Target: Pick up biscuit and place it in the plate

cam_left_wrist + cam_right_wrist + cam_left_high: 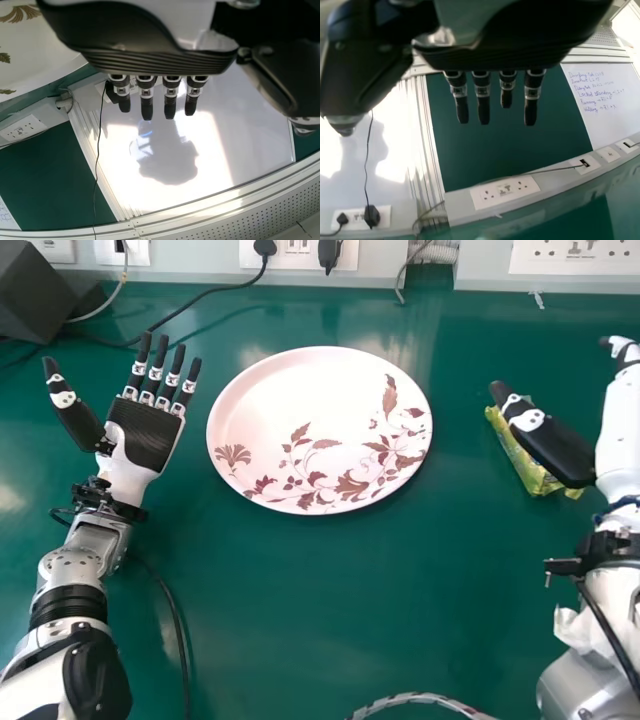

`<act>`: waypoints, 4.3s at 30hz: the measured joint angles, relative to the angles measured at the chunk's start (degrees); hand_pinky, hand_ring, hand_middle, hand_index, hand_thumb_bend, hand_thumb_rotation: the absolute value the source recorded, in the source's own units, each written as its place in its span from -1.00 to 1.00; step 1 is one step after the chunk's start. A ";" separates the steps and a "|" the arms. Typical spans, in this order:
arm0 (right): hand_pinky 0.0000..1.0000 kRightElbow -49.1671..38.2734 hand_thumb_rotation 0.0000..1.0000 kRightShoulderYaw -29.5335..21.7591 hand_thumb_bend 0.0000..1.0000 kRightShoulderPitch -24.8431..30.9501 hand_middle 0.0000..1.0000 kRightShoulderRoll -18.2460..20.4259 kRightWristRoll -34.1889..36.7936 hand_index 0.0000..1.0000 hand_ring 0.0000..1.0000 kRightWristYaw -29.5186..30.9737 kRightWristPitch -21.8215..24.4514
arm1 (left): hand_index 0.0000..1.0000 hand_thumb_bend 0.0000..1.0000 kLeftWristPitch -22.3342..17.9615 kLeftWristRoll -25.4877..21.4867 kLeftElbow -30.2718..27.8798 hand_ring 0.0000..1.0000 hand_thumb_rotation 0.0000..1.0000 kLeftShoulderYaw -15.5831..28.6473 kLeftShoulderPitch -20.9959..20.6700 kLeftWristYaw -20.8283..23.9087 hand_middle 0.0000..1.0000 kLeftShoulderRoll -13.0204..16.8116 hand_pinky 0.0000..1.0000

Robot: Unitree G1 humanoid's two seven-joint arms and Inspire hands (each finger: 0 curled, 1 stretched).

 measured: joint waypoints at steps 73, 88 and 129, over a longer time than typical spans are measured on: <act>0.73 28.34 0.64 4.15 1.00 -9.09 0.87 -15.68 6.14 0.80 0.75 2.06 13.75 | 1.00 1.00 -1.21 1.07 -0.53 0.96 0.49 -0.01 -0.35 -1.57 1.00 -0.59 1.00; 0.62 37.03 0.62 6.70 1.00 -9.42 0.88 -21.28 11.34 0.82 0.72 -1.97 14.16 | 1.00 1.00 0.61 0.86 -0.59 0.91 0.55 0.21 -0.44 -2.52 0.99 -0.53 1.00; 0.21 50.18 0.19 15.69 0.77 -14.57 0.70 -30.67 21.79 0.77 0.43 -13.98 17.84 | 1.00 1.00 9.12 -3.59 -2.01 0.92 0.44 2.94 0.03 -0.44 0.98 -1.32 1.00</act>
